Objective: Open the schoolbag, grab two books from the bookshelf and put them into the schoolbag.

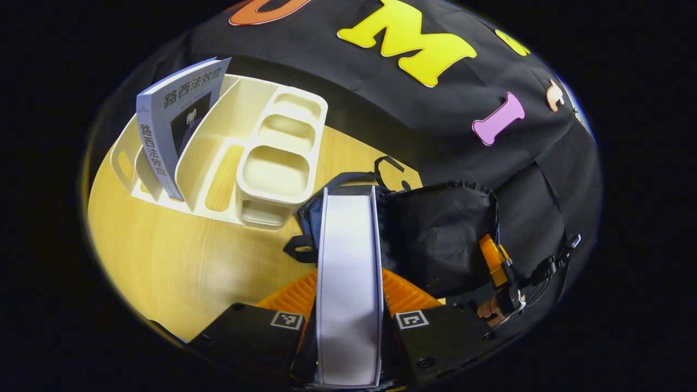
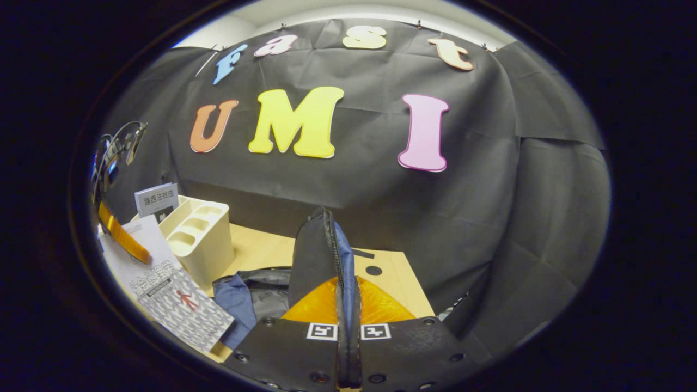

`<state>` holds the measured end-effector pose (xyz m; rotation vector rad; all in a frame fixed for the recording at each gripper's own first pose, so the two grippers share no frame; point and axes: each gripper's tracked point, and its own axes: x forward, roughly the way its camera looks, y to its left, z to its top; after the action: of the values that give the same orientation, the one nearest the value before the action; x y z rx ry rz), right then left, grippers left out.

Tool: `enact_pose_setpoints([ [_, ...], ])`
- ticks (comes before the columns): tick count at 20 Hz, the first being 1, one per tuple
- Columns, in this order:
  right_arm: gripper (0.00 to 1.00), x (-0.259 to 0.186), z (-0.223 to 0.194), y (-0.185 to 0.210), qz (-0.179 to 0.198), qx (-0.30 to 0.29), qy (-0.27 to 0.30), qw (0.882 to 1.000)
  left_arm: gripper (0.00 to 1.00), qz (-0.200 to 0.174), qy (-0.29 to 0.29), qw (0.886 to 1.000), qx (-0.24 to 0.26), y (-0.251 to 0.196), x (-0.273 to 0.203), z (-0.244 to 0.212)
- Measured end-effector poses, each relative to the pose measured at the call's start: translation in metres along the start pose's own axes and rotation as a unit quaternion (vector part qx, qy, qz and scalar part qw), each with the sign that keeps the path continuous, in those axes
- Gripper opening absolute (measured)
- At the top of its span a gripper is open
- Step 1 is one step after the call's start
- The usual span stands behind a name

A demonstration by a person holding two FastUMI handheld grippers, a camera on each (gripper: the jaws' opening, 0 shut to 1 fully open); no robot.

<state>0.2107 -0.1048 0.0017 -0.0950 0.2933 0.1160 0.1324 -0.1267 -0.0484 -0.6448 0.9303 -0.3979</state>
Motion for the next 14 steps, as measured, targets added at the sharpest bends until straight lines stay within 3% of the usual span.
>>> enact_pose_setpoints([
  [7, 0.01, 0.006, 0.011, -0.002, 0.009, 0.019, 0.001, 1.0, 0.48, -0.051, -0.006, 0.996, -0.078, -0.027, 0.052, 0.016],
  [14, 0.01, -0.005, 0.025, 0.002, 0.011, 0.04, -0.022, 0.999, 0.48, -0.095, -0.039, 0.982, -0.157, -0.056, 0.099, 0.03],
])
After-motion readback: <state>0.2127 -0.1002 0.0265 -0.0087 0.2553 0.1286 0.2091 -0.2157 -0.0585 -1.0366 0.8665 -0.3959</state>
